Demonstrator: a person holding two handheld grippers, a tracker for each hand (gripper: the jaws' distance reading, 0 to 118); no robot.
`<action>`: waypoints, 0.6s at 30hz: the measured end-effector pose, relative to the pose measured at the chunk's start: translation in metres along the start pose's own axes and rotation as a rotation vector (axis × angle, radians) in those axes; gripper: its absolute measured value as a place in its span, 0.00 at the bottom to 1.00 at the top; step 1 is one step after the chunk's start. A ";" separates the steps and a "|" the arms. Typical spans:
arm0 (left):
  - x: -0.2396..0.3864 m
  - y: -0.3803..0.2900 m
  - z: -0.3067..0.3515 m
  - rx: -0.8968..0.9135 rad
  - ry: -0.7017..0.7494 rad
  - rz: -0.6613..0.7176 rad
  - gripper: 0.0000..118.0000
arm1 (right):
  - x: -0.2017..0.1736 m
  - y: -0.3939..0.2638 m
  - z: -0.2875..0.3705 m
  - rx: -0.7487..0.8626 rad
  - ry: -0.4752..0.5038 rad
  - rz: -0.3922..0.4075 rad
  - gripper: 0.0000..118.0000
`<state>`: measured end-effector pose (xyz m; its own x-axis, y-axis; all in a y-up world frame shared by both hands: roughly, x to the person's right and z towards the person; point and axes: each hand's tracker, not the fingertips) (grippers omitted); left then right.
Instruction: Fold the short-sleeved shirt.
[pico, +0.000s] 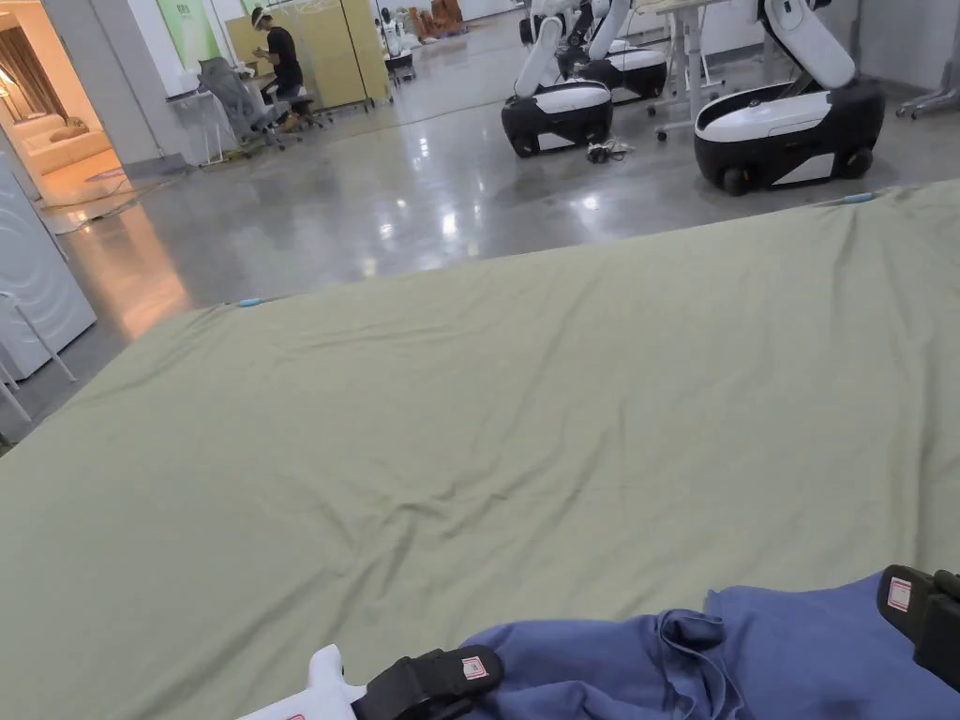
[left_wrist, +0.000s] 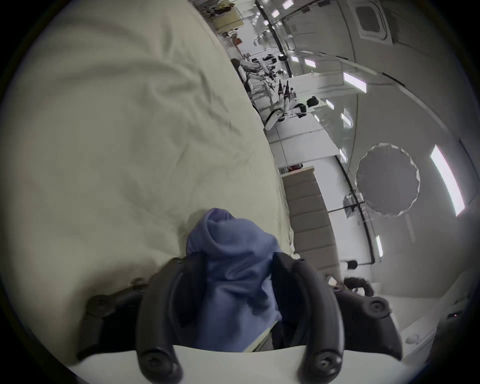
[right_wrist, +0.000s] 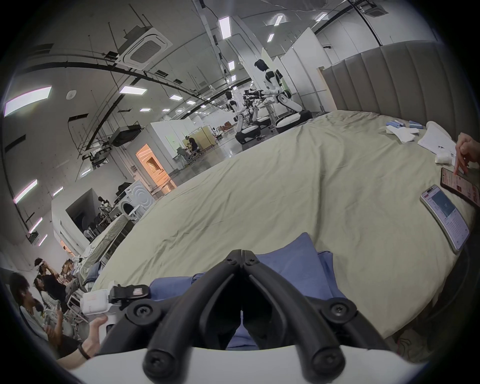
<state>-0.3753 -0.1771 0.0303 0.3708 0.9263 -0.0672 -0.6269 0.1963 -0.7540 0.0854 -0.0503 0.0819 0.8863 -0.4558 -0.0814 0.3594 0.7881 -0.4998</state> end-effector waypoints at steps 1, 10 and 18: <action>-0.003 0.002 -0.001 0.024 0.002 0.038 0.19 | -0.003 0.001 0.003 0.003 -0.008 0.013 0.00; 0.029 0.013 0.028 0.066 -0.038 -0.026 0.11 | 0.000 0.004 0.010 0.022 -0.023 -0.019 0.00; 0.127 0.052 0.087 0.145 -0.161 -0.259 0.11 | 0.005 0.005 0.009 0.023 -0.017 -0.024 0.00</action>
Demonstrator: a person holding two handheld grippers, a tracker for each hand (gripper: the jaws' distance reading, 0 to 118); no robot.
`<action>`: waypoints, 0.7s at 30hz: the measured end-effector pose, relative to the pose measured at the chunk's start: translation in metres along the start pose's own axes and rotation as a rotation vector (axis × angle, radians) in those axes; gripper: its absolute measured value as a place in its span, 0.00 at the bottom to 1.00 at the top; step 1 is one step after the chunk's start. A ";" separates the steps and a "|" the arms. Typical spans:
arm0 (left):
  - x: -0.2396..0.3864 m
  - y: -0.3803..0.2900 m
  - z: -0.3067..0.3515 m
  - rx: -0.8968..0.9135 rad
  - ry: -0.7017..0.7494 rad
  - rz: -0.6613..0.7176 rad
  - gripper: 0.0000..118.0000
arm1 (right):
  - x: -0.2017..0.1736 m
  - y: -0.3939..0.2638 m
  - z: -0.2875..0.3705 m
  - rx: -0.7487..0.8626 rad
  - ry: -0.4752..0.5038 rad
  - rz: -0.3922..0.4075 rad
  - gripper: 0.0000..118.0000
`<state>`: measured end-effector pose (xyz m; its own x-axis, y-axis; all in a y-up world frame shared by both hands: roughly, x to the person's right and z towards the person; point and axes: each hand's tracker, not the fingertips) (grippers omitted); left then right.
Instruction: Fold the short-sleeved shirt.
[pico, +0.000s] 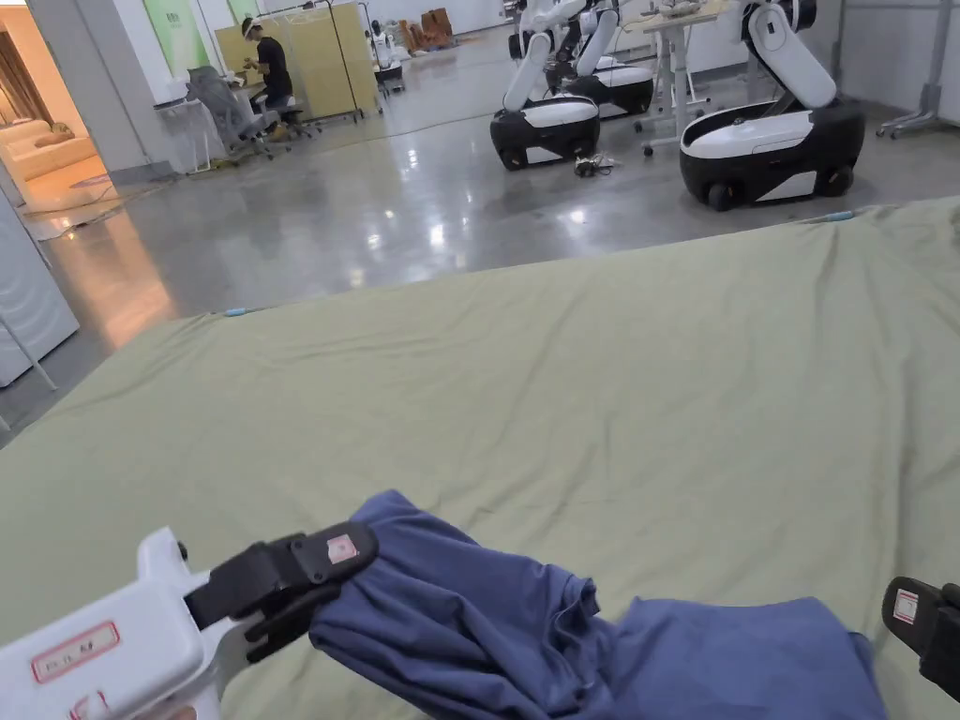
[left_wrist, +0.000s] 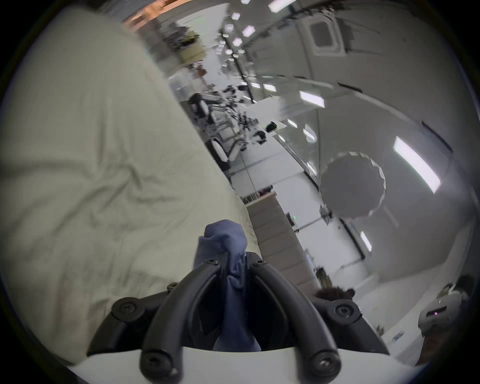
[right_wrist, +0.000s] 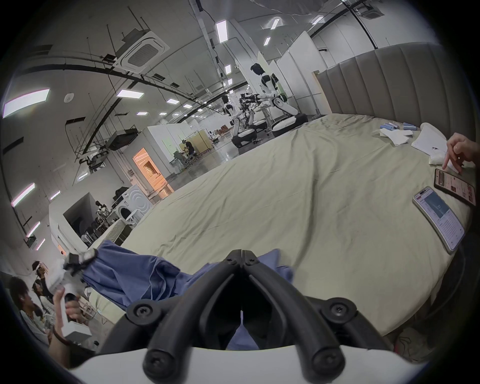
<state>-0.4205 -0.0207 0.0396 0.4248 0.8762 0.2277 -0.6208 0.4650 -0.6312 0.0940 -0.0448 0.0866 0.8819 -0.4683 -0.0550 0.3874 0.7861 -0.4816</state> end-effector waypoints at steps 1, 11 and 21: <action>0.015 -0.002 -0.010 -0.037 0.024 -0.062 0.11 | 0.001 0.000 -0.001 0.001 0.002 -0.004 0.00; 0.038 -0.130 -0.225 -0.491 0.173 -0.306 0.11 | 0.018 0.006 0.019 0.034 -0.056 -0.008 0.00; 0.068 -0.120 -0.215 -0.438 -0.023 -0.331 0.38 | 0.048 0.010 0.025 0.059 -0.079 0.006 0.00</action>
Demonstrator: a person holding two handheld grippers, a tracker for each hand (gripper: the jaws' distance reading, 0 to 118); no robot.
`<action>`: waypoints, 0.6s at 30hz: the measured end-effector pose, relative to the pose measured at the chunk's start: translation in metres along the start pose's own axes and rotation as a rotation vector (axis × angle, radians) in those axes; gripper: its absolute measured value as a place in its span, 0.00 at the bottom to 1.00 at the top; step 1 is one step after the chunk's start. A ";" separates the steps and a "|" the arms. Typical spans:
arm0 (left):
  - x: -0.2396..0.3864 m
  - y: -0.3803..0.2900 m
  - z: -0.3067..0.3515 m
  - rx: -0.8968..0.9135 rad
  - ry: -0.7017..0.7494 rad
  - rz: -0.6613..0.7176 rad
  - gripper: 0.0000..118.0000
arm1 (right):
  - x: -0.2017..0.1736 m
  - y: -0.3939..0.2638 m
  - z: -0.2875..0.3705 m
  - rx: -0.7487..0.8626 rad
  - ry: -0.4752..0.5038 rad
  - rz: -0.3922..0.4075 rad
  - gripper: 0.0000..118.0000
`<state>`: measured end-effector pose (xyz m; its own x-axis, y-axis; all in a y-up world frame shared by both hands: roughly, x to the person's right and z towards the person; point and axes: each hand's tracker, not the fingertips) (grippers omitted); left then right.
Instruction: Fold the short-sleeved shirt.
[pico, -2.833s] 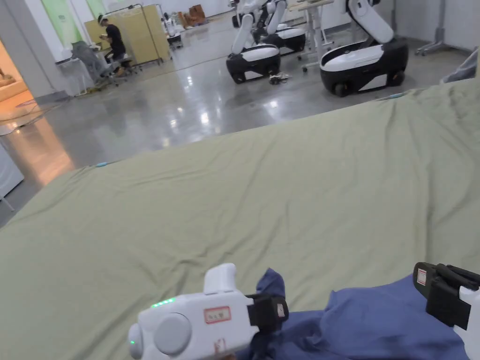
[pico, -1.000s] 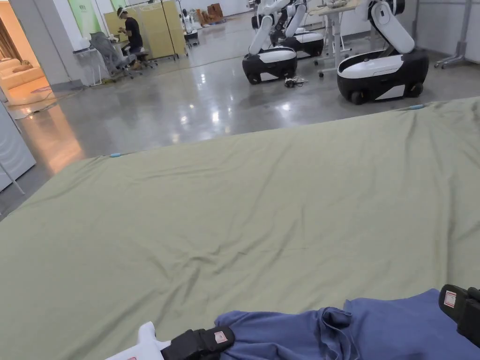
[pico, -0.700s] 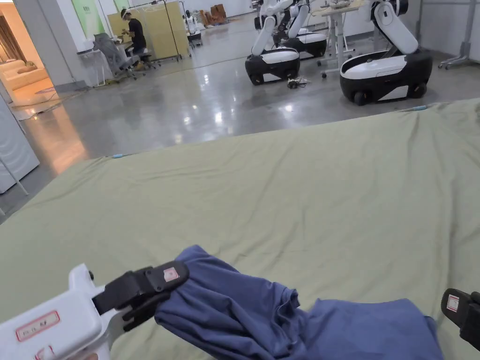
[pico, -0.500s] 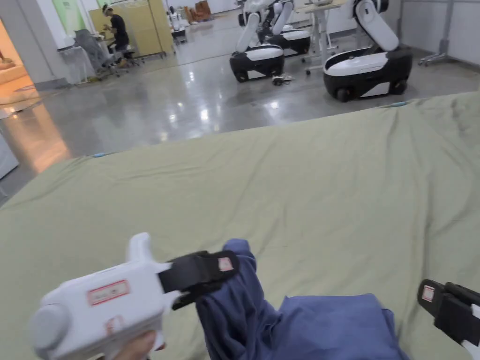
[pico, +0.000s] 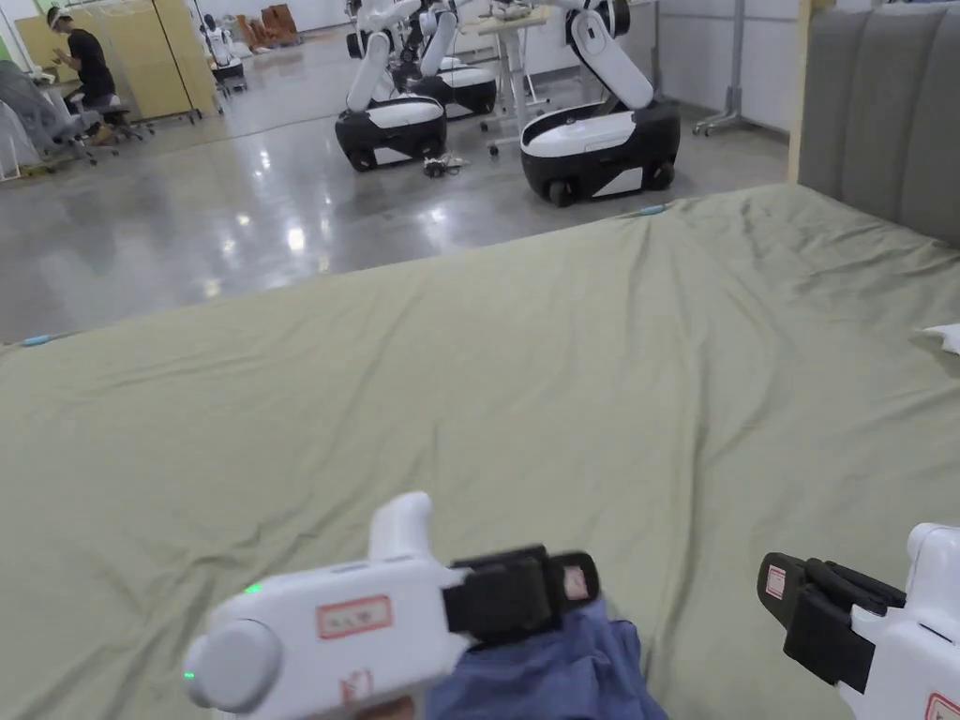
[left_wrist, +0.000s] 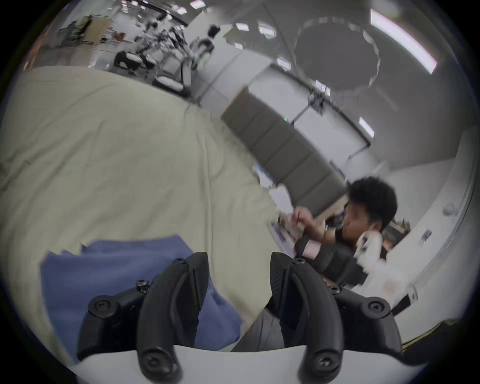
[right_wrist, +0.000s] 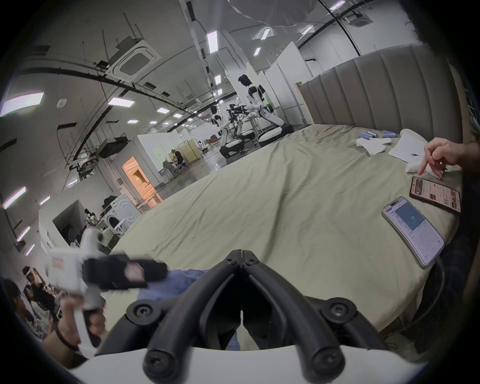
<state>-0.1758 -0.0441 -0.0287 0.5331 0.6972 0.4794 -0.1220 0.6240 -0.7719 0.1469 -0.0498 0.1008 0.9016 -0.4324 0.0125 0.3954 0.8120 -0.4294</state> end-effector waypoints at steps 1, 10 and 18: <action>-0.004 0.004 0.008 0.037 0.031 0.023 0.21 | 0.000 -0.001 -0.002 -0.007 -0.002 0.000 0.00; -0.068 -0.061 -0.068 -0.261 0.235 0.146 0.03 | -0.005 -0.008 -0.018 -0.073 0.027 -0.021 0.00; -0.042 -0.036 -0.015 -0.064 0.120 0.105 0.06 | -0.027 -0.025 -0.049 -0.302 0.085 0.073 0.00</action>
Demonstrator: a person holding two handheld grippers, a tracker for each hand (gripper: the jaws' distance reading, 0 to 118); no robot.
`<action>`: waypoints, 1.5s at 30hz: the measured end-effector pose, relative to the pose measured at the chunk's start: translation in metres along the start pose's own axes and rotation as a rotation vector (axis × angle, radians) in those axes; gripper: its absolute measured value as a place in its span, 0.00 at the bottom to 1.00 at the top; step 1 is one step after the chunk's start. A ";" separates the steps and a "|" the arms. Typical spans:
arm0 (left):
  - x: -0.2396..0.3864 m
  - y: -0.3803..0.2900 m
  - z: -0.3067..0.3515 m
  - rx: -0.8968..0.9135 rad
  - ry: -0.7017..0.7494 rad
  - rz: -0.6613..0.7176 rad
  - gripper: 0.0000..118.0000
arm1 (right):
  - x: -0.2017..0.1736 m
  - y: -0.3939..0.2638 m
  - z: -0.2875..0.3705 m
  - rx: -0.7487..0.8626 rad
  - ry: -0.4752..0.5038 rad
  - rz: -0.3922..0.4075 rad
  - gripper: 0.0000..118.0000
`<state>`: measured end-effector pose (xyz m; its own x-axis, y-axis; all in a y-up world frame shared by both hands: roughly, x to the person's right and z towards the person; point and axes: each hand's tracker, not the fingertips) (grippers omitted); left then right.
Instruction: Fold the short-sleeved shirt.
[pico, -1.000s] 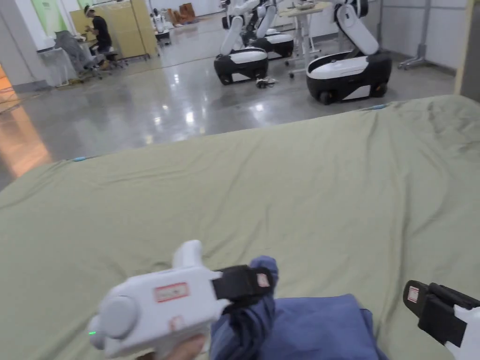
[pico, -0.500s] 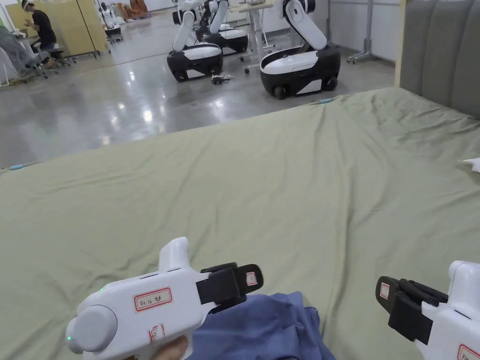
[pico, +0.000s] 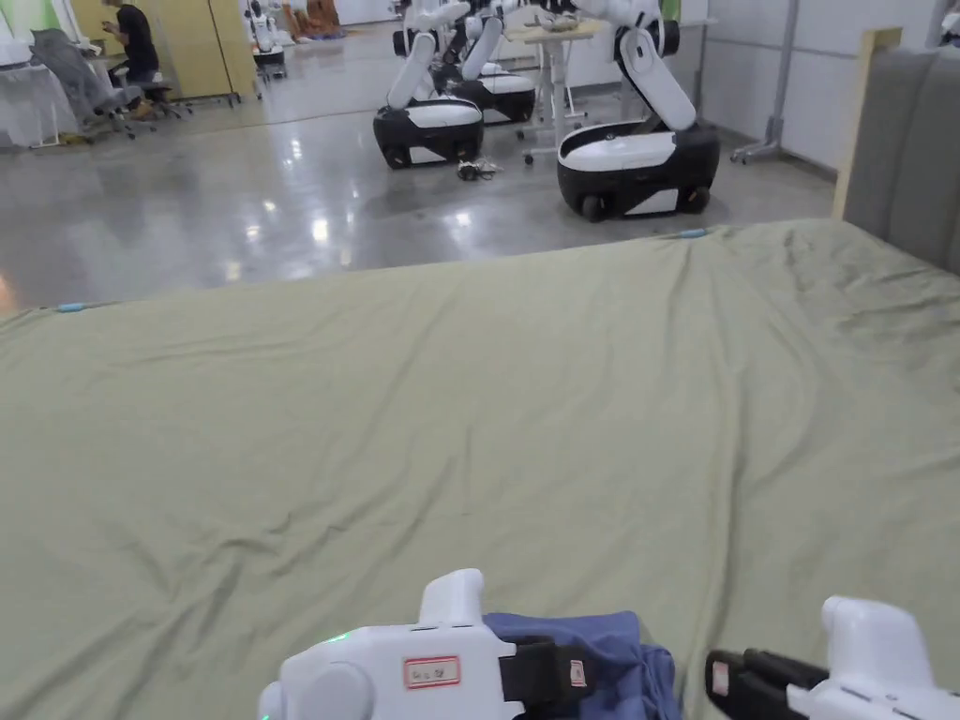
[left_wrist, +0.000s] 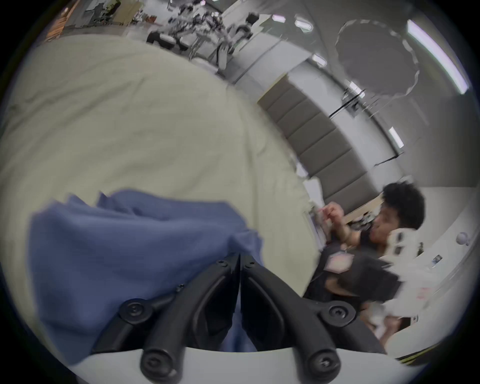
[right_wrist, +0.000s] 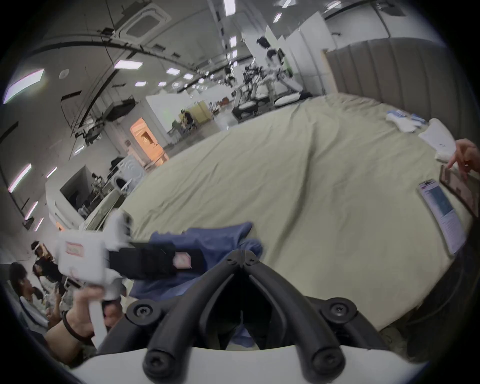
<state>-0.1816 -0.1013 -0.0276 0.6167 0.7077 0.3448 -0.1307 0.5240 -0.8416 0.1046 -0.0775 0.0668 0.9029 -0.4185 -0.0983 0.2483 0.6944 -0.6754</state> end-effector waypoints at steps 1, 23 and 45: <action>-0.002 0.003 0.019 0.046 -0.041 0.026 0.16 | -0.004 0.000 -0.008 -0.033 0.036 -0.007 0.00; -0.096 -0.022 0.054 0.063 -0.092 0.346 0.30 | -0.015 0.012 -0.095 -0.387 -0.018 0.052 0.00; -0.161 0.017 0.378 0.391 0.497 0.242 0.17 | -0.036 0.023 0.005 -0.074 0.265 -0.137 0.00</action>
<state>-0.5771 -0.0276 0.0601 0.8062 0.5736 -0.1449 -0.5234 0.5775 -0.6265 0.0794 -0.0440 0.0583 0.7372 -0.6502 -0.1838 0.3259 0.5805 -0.7462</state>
